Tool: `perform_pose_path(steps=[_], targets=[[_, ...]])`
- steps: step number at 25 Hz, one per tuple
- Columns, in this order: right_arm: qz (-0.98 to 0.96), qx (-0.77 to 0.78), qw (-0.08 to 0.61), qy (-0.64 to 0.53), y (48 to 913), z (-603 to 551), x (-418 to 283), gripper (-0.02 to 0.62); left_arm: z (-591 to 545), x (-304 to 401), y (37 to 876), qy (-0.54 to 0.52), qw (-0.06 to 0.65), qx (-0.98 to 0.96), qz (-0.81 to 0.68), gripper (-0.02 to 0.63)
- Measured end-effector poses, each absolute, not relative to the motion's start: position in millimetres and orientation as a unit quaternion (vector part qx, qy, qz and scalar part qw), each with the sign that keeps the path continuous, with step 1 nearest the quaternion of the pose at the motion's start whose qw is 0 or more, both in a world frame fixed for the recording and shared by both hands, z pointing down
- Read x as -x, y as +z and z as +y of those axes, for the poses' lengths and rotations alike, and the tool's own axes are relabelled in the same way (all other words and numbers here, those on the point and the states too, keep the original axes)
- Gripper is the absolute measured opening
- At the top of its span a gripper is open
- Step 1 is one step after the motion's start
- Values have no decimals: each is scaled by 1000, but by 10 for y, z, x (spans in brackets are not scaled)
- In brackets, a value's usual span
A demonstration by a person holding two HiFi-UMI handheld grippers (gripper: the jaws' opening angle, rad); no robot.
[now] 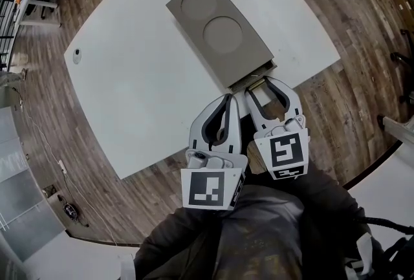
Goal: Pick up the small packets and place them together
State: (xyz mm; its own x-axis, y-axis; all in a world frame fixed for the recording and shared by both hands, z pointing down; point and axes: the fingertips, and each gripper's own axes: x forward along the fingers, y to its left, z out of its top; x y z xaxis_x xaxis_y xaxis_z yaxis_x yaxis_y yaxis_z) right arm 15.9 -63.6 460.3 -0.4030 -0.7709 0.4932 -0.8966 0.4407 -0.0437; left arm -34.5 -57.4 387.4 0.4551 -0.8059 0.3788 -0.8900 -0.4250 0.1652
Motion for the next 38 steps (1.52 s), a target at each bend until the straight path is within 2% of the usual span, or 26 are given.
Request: perform_pose_path(steps=[38], targets=[[-835,-498,186,143,4601,518,-656,176,395,-283,3800,129,150,-842,-502,3]])
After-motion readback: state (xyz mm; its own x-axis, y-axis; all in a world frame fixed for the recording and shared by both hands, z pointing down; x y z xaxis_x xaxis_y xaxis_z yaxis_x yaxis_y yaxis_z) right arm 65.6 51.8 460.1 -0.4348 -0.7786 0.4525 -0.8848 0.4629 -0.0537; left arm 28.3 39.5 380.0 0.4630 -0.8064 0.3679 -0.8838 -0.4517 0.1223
